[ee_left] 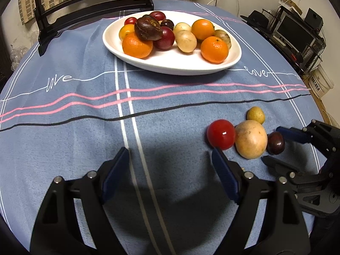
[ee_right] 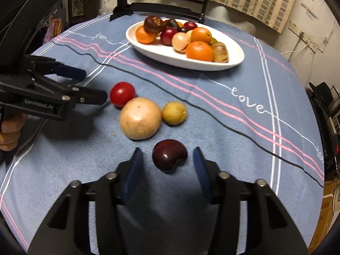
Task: Organize fruits
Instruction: 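Grasp a dark plum with the right gripper while the left grasps a red tomato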
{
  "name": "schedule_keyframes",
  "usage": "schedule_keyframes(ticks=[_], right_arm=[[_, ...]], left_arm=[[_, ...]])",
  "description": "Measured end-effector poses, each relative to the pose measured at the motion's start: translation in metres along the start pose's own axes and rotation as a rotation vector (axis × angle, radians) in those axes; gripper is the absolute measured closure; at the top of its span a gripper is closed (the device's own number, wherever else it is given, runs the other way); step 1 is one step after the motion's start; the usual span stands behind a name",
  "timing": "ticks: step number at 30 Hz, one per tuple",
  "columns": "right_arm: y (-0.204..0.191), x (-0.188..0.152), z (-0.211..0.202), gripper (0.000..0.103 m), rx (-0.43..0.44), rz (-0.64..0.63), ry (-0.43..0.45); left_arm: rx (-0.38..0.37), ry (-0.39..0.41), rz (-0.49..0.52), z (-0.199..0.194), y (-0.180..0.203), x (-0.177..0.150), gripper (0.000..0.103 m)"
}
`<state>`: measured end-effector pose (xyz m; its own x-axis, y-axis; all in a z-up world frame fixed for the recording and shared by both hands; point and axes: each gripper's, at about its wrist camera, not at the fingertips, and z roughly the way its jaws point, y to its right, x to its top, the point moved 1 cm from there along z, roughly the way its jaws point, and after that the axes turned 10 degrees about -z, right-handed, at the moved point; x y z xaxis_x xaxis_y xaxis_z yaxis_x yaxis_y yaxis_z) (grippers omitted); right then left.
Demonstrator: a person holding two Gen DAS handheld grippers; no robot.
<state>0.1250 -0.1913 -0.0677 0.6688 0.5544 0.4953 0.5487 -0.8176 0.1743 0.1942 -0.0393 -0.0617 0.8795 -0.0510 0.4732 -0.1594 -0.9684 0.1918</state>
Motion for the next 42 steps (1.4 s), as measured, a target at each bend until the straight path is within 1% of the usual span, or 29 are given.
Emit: schedule_keyframes(ticks=[2, 3, 5, 16, 19, 21, 22, 25, 27, 28, 29, 32, 36, 42], right_arm=[[-0.002, 0.001, 0.0, 0.064, 0.011, -0.007, 0.004], [-0.002, 0.001, -0.001, 0.067, 0.006, -0.007, 0.003], [0.0, 0.002, -0.001, 0.07, 0.001, 0.005, 0.002], [0.004, 0.001, 0.001, 0.07, 0.019, 0.024, 0.001], [0.004, 0.0, 0.001, 0.07, 0.022, 0.027, 0.001], [0.006, 0.0, 0.001, 0.07, 0.027, 0.033, 0.0], [0.006, 0.0, 0.001, 0.07, 0.028, 0.035, 0.0], [0.007, -0.001, 0.001, 0.07, 0.036, 0.045, 0.0], [0.008, -0.001, 0.001, 0.07, 0.038, 0.049, 0.0], [0.008, -0.001, 0.001, 0.07, 0.038, 0.049, 0.0], [0.007, -0.001, 0.001, 0.07, 0.037, 0.048, -0.001], [0.006, -0.001, 0.0, 0.07, 0.029, 0.046, 0.001], [0.009, -0.001, -0.003, 0.07, 0.029, 0.057, 0.015], [0.012, 0.0, -0.006, 0.07, 0.027, 0.071, 0.031]], left_arm=[[0.0, -0.002, 0.007, 0.001, 0.001, -0.001, 0.021], [-0.002, -0.003, 0.011, 0.001, 0.002, -0.001, 0.021], [-0.004, -0.004, 0.022, 0.001, 0.005, -0.002, 0.021], [0.028, 0.005, 0.093, 0.006, 0.025, -0.007, 0.021], [0.038, 0.014, 0.12, 0.007, 0.034, -0.009, 0.023], [0.044, 0.016, 0.137, 0.007, 0.04, -0.009, 0.033], [0.044, 0.012, 0.145, 0.009, 0.043, -0.009, 0.034], [0.036, 0.019, 0.157, 0.01, 0.048, -0.006, 0.047], [0.023, 0.015, 0.164, 0.01, 0.052, -0.004, 0.063], [0.017, 0.014, 0.168, 0.011, 0.055, -0.002, 0.066], [0.011, 0.011, 0.171, 0.012, 0.058, -0.001, 0.073], [0.017, 0.019, 0.177, 0.01, 0.062, 0.0, 0.075], [0.017, 0.022, 0.172, 0.007, 0.058, -0.002, 0.075], [0.002, 0.06, 0.153, -0.015, 0.047, -0.004, 0.076]])
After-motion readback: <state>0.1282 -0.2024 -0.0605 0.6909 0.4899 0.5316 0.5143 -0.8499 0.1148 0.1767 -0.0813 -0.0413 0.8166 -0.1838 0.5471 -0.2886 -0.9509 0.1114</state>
